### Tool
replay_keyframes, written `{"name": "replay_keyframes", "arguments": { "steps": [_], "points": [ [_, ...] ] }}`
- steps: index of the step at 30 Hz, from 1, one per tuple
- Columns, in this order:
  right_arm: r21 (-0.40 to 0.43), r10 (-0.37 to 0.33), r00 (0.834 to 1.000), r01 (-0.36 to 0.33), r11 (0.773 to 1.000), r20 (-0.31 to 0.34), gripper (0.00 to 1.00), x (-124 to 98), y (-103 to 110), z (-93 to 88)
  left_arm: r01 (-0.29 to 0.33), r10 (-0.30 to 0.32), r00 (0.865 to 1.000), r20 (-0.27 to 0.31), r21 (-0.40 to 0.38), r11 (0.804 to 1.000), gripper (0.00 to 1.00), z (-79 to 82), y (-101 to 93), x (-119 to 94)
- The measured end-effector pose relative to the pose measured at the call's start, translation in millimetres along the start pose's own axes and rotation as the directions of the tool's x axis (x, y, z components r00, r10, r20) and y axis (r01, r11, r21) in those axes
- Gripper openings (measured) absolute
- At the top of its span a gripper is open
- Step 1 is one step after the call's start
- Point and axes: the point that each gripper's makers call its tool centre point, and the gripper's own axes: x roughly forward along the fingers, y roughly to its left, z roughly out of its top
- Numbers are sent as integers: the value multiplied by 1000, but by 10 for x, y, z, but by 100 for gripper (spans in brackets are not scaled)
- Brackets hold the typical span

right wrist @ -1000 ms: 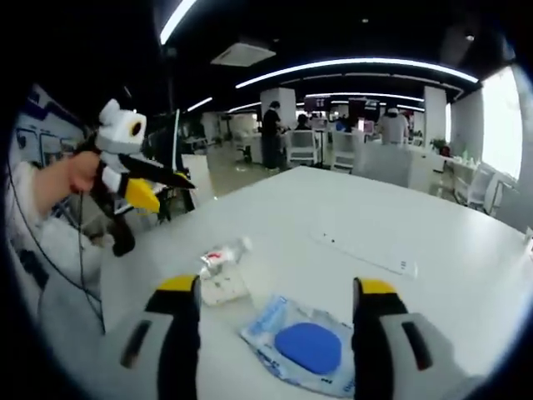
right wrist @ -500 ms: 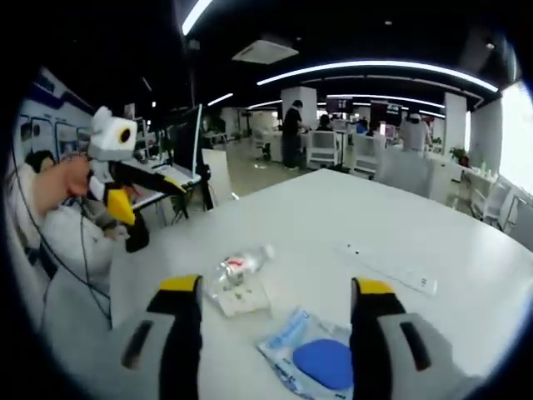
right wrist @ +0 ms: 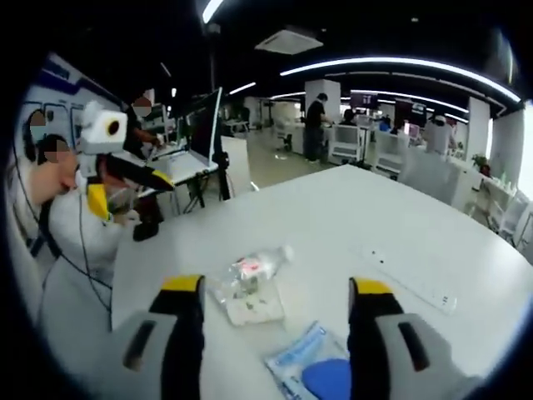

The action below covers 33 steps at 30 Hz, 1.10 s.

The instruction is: Arrange the tabletop items into an orderly group along one side of the table until the central work area is clear of visible clutter.

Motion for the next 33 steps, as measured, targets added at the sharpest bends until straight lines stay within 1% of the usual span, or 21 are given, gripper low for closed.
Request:
{"name": "replay_keyframes", "arguments": {
  "steps": [2, 4, 5, 7, 13, 14, 15, 17, 20, 22, 23, 25, 26, 28, 29, 31, 32, 33],
  "points": [
    [-4, 18, 1000, -18, 1000, -9, 68, 73, 20, -11, 1, -1, 1000, 6, -7, 1000, 80, -32, 7, -26],
    [-20, 32, 999, -33, 999, -23, 68, 142, 34, -39, 13, -12, 1000, 24, -9, 1000, 80, -42, -11, -49],
    [-18, 38, 999, -38, 999, -26, 68, 167, 38, -46, 13, -13, 1000, 24, -25, 1000, 80, -73, -8, -59],
    [-23, 58, 997, -59, 998, -45, 67, 228, 53, -81, 16, -15, 1000, 19, -21, 1000, 79, -136, -15, -83],
    [-37, 108, 991, -111, 993, -81, 65, 414, 76, -163, 26, -26, 999, 20, -45, 999, 79, -284, -24, -145],
    [-43, 111, 990, -115, 992, -86, 64, 452, 78, -174, 29, -28, 1000, 13, -49, 998, 79, -320, -26, -154],
    [-49, 116, 988, -122, 991, -102, 64, 476, 78, -201, 24, -23, 1000, 7, -50, 998, 78, -344, -16, -161],
    [-51, 128, 986, -134, 990, -109, 63, 528, 79, -222, 31, -30, 999, 15, -54, 998, 78, -369, -18, -187],
    [-54, 149, 980, -157, 986, -130, 61, 605, 87, -272, 32, -31, 999, 17, -65, 997, 78, -412, 6, -210],
    [-35, 182, 974, -188, 981, -131, 58, 657, 110, -298, 32, -31, 999, 17, -69, 997, 77, -432, 12, -219],
    [-33, 184, 972, -190, 981, -145, 58, 684, 106, -332, 33, -31, 999, 25, -74, 997, 77, -437, 17, -224],
    [-38, 193, 970, -201, 979, -150, 56, 717, 108, -359, 30, -28, 999, 21, -81, 996, 77, -466, 31, -223],
    [-24, 213, 964, -220, 975, -160, 55, 736, 120, -387, 31, -29, 999, 21, -82, 996, 76, -479, 31, -224],
    [-17, 226, 960, -231, 973, -163, 53, 771, 102, -406, 33, -32, 999, 21, -90, 995, 76, -512, 29, -226],
    [-9, 249, 954, -254, 967, -169, 50, 779, 118, -425, 36, -34, 999, 23, -93, 995, 76, -527, 21, -228],
    [13, 260, 950, -262, 965, -171, 47, 815, 85, -449, 37, -35, 999, 24, -97, 995, 76, -556, 16, -221],
    [25, 282, 943, -282, 959, -178, 45, 821, 98, -473, 37, -35, 999, 20, -99, 994, 76, -575, 15, -217],
    [29, 284, 941, -284, 958, -181, 45, 845, 65, -494, 36, -35, 999, 16, -99, 994, 76, -594, 13, -216]
  ]
}}
